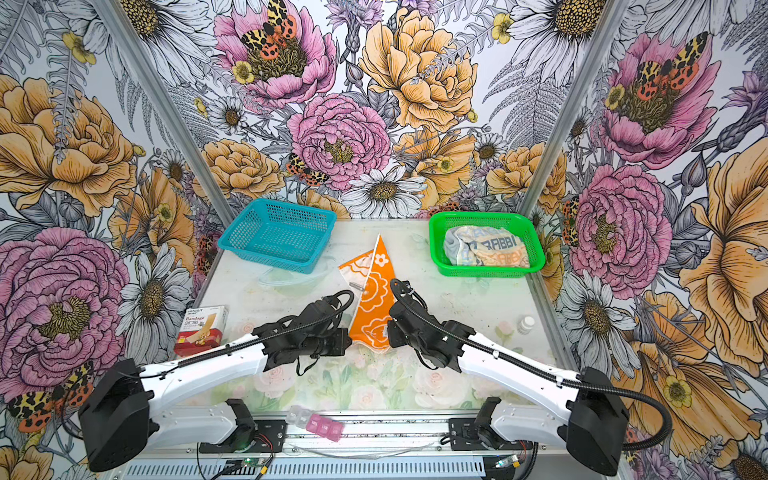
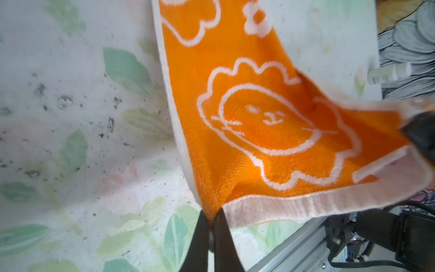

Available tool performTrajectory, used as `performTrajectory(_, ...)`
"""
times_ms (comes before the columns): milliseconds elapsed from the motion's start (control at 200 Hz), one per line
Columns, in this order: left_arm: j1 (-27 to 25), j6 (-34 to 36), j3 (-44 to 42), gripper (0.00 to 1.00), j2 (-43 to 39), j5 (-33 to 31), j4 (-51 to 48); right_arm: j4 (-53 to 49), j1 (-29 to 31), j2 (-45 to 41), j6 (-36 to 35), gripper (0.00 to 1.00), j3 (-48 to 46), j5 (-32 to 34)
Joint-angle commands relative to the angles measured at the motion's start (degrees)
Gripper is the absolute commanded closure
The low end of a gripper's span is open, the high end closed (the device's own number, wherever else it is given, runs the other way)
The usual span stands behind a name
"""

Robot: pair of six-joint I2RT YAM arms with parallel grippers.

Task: Fold and stack the towels
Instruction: 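Lift the orange towel by its near edge with both grippers, spreading it apart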

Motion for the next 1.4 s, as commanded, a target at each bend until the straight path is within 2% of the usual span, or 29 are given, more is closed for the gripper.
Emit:
performTrajectory(0, 1.3, 5.6, 6.4, 1.00, -4.6, -4.9, -7.5, -0.9, -0.3, -6.1, -2.9, 1.00, 1.5, 0.0)
performTrajectory(195, 2.0, 13.1, 21.6, 1.00, -9.5, -10.0, -15.0, -1.7, -0.4, -14.6, -9.3, 1.00, 9.8, 1.9)
performTrajectory(310, 2.0, 17.4, 31.3, 1.00, -10.4, -12.2, -16.7, -2.0, -0.4, -16.8, -14.1, 1.00, 16.8, 3.4)
performTrajectory(525, 0.9, 23.5, 45.2, 1.00, -10.1, -13.0, -17.8, -5.0, -0.4, -15.5, -18.8, 1.00, 30.4, 1.6)
performTrajectory(725, -1.7, 26.5, 53.2, 1.00, -10.1, -12.7, -19.0, -8.9, -0.3, -13.4, -17.4, 1.00, 39.8, -2.9)
performTrajectory(871, -5.1, 26.3, 53.6, 1.00, -12.2, -13.0, -19.4, -9.1, -0.3, -14.8, -14.0, 1.00, 40.7, -6.6)
performTrajectory(1066, -8.1, 24.1, 48.2, 1.00, -18.0, -13.1, -19.4, -9.1, -0.2, -19.5, -9.8, 1.00, 35.9, -10.3)
performTrajectory(1396, -8.6, 23.4, 42.6, 1.00, -23.9, -11.9, -19.7, -9.1, -0.2, -21.7, -8.1, 1.00, 33.6, -12.7)
